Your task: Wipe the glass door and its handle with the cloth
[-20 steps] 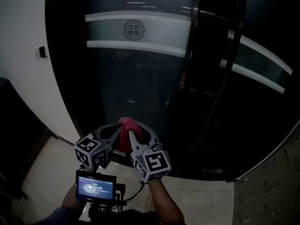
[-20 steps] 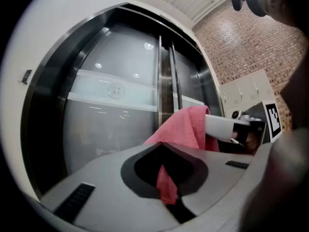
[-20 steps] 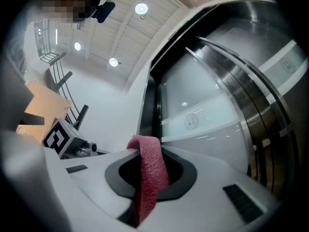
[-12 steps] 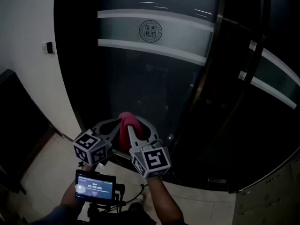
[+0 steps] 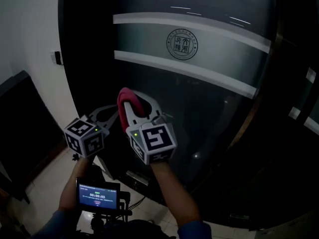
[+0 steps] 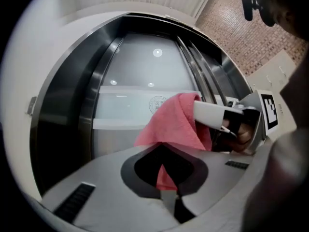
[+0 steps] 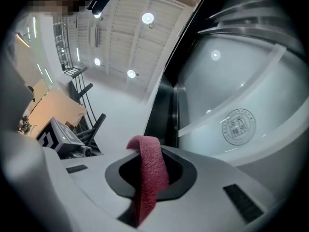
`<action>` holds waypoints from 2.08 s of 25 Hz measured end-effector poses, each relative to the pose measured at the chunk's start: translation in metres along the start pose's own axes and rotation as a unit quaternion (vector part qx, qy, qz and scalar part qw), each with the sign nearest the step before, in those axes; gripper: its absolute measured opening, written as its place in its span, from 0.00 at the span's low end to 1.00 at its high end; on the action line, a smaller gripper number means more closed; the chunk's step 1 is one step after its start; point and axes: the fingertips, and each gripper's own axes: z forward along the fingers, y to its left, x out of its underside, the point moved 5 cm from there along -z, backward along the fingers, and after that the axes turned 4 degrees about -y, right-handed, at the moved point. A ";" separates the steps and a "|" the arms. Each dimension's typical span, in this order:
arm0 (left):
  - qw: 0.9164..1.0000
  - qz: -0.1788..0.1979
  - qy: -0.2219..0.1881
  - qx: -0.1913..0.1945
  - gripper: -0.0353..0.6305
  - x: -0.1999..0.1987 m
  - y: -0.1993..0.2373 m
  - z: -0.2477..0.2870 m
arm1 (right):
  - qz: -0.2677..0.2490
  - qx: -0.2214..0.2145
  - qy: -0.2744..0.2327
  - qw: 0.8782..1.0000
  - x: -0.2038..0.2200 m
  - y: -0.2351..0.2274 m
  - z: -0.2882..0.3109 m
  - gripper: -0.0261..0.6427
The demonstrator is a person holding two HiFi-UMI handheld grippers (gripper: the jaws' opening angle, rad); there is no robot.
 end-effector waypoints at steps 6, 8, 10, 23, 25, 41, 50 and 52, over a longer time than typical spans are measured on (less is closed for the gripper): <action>0.999 0.033 -0.016 -0.013 0.07 -0.046 0.076 0.034 | 0.019 -0.045 -0.027 0.998 -0.002 -0.030 0.113 0.08; 0.999 0.043 -0.024 -0.018 0.07 -0.058 0.104 0.040 | 0.019 -0.044 -0.032 0.998 0.001 -0.037 0.150 0.08; 0.998 0.043 -0.031 -0.014 0.07 -0.065 0.134 0.048 | 0.016 -0.038 -0.036 0.999 0.004 -0.045 0.187 0.08; 0.991 0.018 -0.059 0.123 0.07 -0.060 0.240 0.125 | -0.073 0.098 -0.016 0.992 0.044 -0.115 0.284 0.08; 0.987 0.015 -0.064 0.146 0.07 -0.057 0.230 0.141 | -0.086 0.119 -0.011 0.989 0.043 -0.128 0.265 0.08; 0.937 -0.037 -0.043 0.344 0.07 -0.018 -0.033 0.246 | -0.181 0.369 0.043 0.910 -0.061 -0.276 -0.047 0.08; 0.923 -0.048 -0.039 0.379 0.07 -0.009 -0.117 0.262 | -0.211 0.435 0.046 0.874 -0.105 -0.301 -0.133 0.08; 0.923 -0.049 -0.035 0.380 0.07 -0.004 -0.121 0.262 | -0.217 0.427 0.054 0.876 -0.103 -0.302 -0.133 0.08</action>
